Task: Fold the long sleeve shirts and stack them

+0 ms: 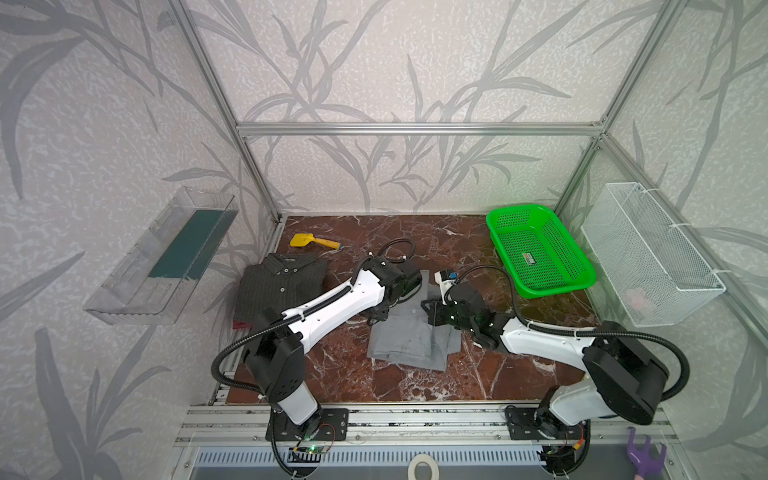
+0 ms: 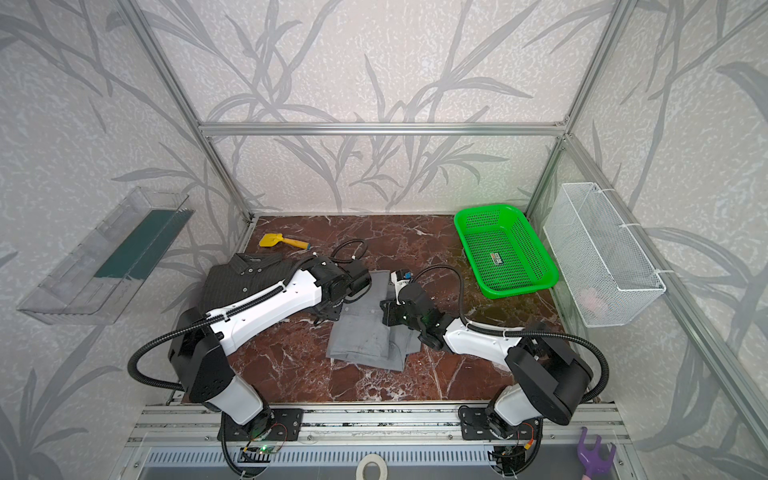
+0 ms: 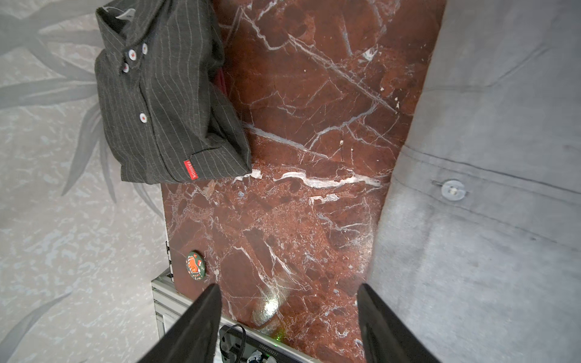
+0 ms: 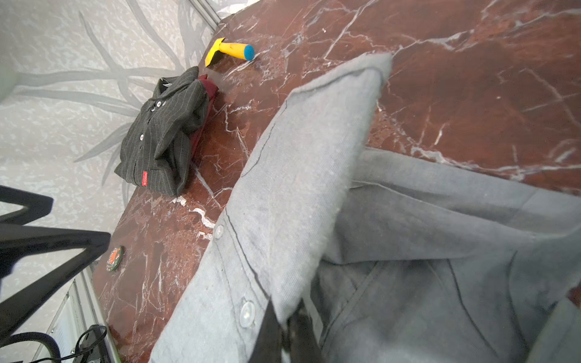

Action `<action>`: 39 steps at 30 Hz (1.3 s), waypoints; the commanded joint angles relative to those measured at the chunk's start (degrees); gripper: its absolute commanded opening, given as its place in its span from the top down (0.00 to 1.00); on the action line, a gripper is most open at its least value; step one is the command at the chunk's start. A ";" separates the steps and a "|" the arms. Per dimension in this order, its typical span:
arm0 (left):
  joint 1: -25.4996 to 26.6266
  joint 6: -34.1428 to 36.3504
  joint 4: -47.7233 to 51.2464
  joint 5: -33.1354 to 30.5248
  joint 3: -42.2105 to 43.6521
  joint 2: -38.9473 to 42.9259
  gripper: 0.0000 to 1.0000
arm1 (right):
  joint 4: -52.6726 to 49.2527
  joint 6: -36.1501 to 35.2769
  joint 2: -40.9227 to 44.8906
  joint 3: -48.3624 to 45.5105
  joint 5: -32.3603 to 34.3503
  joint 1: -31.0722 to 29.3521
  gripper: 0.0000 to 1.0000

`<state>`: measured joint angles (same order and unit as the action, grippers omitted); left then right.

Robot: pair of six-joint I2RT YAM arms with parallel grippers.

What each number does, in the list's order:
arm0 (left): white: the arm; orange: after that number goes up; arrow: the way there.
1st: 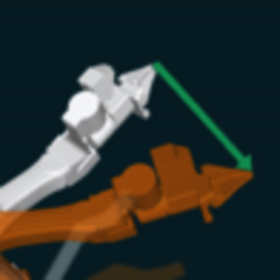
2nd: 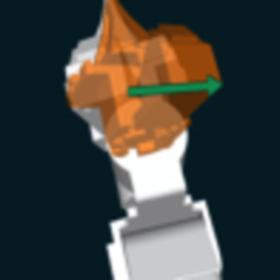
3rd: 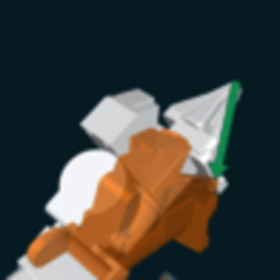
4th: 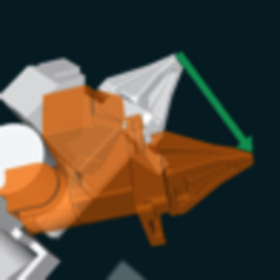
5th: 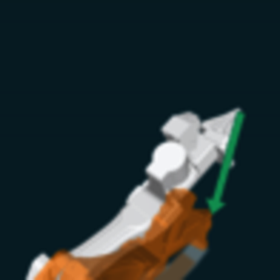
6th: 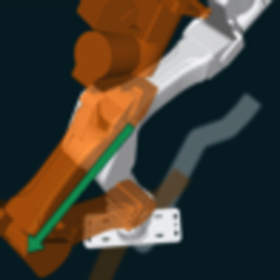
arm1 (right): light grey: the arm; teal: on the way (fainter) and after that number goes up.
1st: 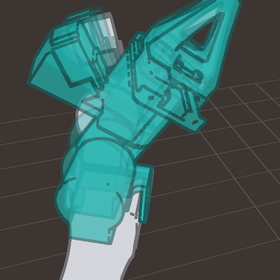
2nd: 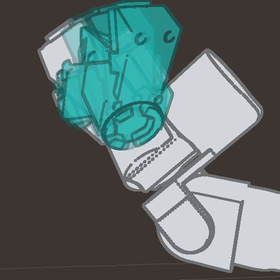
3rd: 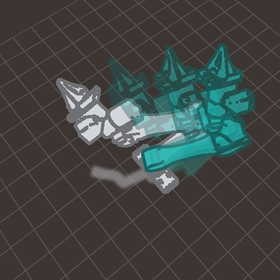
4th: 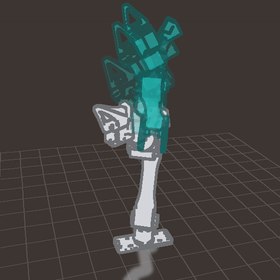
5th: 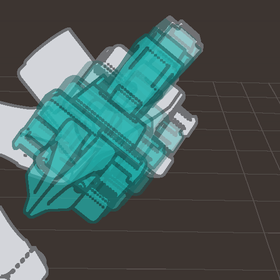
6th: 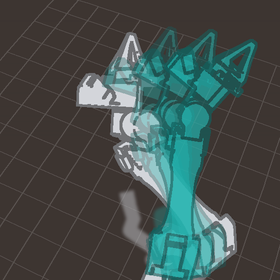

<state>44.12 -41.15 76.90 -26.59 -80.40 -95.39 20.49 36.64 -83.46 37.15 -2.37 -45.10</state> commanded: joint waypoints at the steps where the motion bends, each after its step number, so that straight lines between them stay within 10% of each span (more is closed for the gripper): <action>1: 0.17 -0.73 0.09 2.39 -0.83 -3.02 0.31 | -0.02 -0.45 0.76 -3.53 1.88 1.24 1.00; 27: 10.35 -4.35 -8.73 11.88 -2.05 -20.84 0.32 | -8.79 7.57 6.56 -14.31 6.23 6.39 1.00; 34: 10.63 -0.44 -8.62 10.38 -4.40 -12.94 0.32 | -22.06 4.40 21.12 -11.92 6.54 6.71 0.39; 39: 12.12 2.25 -7.13 11.55 -11.53 -13.03 0.32 | -29.86 7.53 25.69 -13.06 1.35 9.58 0.18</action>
<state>55.09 -41.23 68.79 -14.83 -87.42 -109.47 -1.28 42.81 -59.11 24.53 1.54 -36.69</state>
